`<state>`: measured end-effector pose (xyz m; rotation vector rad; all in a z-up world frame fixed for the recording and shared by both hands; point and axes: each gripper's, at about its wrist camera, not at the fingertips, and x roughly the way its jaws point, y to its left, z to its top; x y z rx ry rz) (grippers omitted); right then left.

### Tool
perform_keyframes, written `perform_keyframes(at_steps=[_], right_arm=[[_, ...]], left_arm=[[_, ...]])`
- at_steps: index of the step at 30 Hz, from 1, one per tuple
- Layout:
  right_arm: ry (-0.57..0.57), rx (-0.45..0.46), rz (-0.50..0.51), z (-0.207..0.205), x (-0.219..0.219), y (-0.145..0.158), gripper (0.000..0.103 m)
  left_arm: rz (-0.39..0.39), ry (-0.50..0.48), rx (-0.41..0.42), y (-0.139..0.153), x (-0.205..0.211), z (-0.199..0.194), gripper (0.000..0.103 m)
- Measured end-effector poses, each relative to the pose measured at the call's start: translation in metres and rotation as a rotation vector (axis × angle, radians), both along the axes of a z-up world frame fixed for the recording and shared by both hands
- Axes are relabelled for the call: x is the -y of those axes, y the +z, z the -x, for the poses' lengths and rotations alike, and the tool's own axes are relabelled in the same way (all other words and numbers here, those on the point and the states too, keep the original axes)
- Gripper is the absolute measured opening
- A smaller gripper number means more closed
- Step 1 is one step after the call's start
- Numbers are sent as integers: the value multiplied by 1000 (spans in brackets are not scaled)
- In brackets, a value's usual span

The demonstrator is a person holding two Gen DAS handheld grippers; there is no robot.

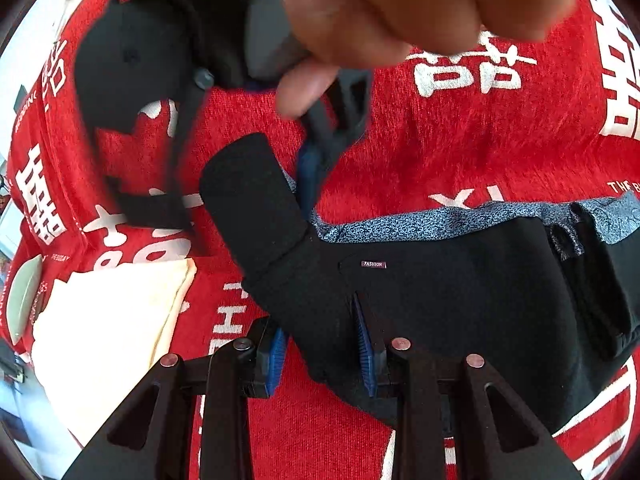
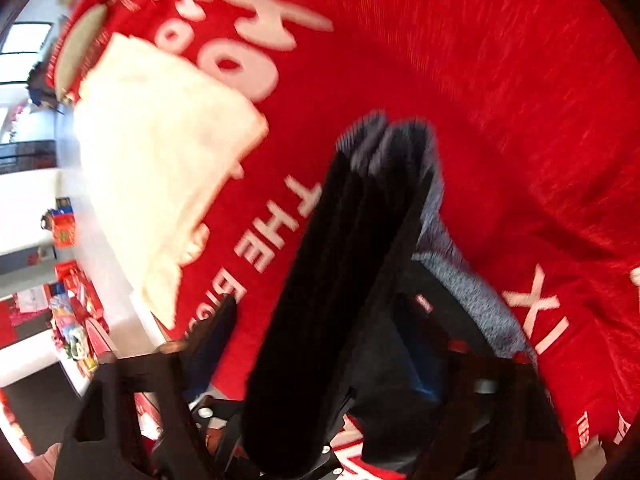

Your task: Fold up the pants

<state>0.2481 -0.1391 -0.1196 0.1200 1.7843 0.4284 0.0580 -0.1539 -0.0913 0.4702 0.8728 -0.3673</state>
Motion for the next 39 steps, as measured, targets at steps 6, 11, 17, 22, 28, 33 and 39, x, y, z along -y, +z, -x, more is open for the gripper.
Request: perform_keyframes(at_steps=[6, 11, 17, 22, 28, 33, 39], right_arm=[[-125, 111, -146, 26, 39, 30, 16], [-271, 193, -308, 62, 97, 62, 16], [-429, 314, -432, 123, 173, 93, 16], [-571, 376, -470, 178, 234, 108, 16], [-705, 423, -449, 245, 304, 113, 16], [-797, 431, -421, 293, 350, 101, 16], [-877, 388, -356, 339, 395, 60, 16]], left_arm=[[28, -29, 29, 16, 6, 12, 32], [127, -68, 12, 51, 18, 25, 32], [230, -168, -38, 85, 48, 49, 32], [250, -269, -79, 98, 91, 77, 32], [238, -401, -132, 100, 151, 122, 32], [207, -482, -171, 89, 192, 155, 32], [127, -561, -212, 57, 238, 191, 32]])
